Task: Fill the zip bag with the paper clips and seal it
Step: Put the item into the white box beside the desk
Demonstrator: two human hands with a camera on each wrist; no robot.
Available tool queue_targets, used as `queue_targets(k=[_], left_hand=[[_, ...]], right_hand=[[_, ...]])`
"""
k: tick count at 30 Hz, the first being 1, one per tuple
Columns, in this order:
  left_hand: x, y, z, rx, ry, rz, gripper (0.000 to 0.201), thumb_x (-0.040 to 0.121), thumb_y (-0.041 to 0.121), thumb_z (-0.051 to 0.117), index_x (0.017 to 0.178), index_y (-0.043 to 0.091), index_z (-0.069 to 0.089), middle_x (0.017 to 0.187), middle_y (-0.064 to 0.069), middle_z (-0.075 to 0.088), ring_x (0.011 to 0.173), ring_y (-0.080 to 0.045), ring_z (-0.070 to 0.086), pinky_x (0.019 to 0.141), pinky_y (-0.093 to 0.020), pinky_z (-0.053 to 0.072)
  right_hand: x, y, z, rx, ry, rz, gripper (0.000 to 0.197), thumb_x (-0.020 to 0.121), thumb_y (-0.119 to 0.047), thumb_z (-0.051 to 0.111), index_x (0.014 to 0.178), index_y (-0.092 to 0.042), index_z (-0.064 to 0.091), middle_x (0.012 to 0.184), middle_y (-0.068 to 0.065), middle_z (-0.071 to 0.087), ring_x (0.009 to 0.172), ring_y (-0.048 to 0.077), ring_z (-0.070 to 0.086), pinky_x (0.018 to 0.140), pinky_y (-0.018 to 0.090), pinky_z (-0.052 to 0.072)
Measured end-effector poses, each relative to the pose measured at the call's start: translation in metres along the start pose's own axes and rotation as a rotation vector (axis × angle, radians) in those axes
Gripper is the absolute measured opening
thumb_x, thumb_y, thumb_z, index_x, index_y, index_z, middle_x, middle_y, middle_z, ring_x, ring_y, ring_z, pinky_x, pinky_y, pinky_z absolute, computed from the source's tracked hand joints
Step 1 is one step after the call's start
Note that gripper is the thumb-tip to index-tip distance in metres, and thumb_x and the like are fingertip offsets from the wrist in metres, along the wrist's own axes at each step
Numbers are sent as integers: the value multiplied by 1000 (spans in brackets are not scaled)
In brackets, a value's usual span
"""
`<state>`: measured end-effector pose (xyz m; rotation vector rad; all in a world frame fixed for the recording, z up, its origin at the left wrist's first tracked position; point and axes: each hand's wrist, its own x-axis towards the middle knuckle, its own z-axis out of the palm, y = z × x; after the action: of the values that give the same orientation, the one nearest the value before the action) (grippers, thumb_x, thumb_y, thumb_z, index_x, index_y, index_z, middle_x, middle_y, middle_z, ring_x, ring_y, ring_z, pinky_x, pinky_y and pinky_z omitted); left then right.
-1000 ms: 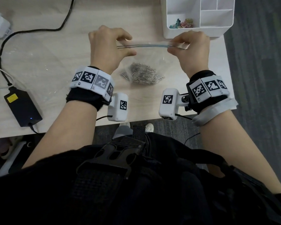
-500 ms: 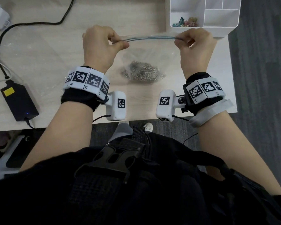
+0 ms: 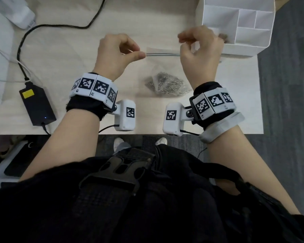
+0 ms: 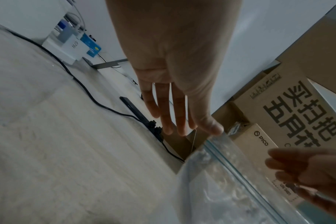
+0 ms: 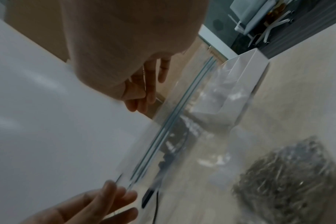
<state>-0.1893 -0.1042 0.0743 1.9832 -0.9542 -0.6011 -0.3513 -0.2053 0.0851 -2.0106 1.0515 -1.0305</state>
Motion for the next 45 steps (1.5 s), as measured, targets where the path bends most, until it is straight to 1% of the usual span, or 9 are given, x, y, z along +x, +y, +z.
queue_targets(k=[3,9,16,23,28,32,35,38,45], left_hand=[[-2,-18,-27,16,6,-31,22,80,32,69,84,11,68,74,8,64,68,0,58,70,-12,46],[-11,-83,-89,139,105,-171,24,89,29,57,99,10,67,102,-2,68,93,-15,60,86,-23,44],[-25,-167,-141,161,70,-434,32,86,23,60,116,14,57,128,-5,54,123,-20,48,101,-31,39],[-30,-201,-159,103,33,-488,31,85,12,54,116,14,56,129,-4,54,120,-20,50,102,-32,41],[-33,-208,-163,36,-14,-493,29,85,7,53,112,13,59,98,1,55,97,-18,52,98,-35,45],[-43,-207,-161,-31,-2,-498,26,86,7,52,110,12,60,116,-5,59,114,-23,55,99,-33,44],[-52,-206,-154,-37,-31,-495,28,85,5,49,110,13,59,108,-15,64,99,-34,59,79,-27,47],[-66,-206,-149,-86,1,-488,29,86,0,45,108,11,60,91,-2,54,69,-15,49,54,-7,37],[-108,-201,-147,-172,315,-450,29,83,-1,46,98,18,62,98,3,62,98,-19,64,89,-29,52]], right_hand=[[-5,-23,32,48,-63,-7,26,72,-2,51,83,-5,74,77,7,74,73,22,69,72,22,51],[-31,-61,110,6,-166,12,24,75,-6,52,83,-8,74,79,5,74,73,24,68,67,34,51],[-60,-73,195,-124,-661,385,34,85,-9,63,119,-9,67,113,6,72,101,21,68,96,35,53],[-72,-68,252,-189,-785,548,62,93,-24,64,145,-2,40,150,16,47,139,29,45,114,38,37],[-73,-65,271,-137,-758,658,62,91,-25,68,143,-4,42,137,13,58,128,25,54,105,30,41],[-83,-62,276,-119,-825,737,57,81,-30,79,130,-11,56,132,13,60,119,27,62,101,38,51],[-91,-61,277,-145,-891,699,42,82,-26,79,116,-9,62,115,8,64,106,22,62,92,31,51],[-99,-64,271,-117,-866,677,18,82,-15,76,75,-17,59,78,-2,61,84,18,57,66,22,45],[-115,-84,234,328,-652,660,33,84,10,53,71,-16,39,92,19,72,63,21,70,49,24,49]])
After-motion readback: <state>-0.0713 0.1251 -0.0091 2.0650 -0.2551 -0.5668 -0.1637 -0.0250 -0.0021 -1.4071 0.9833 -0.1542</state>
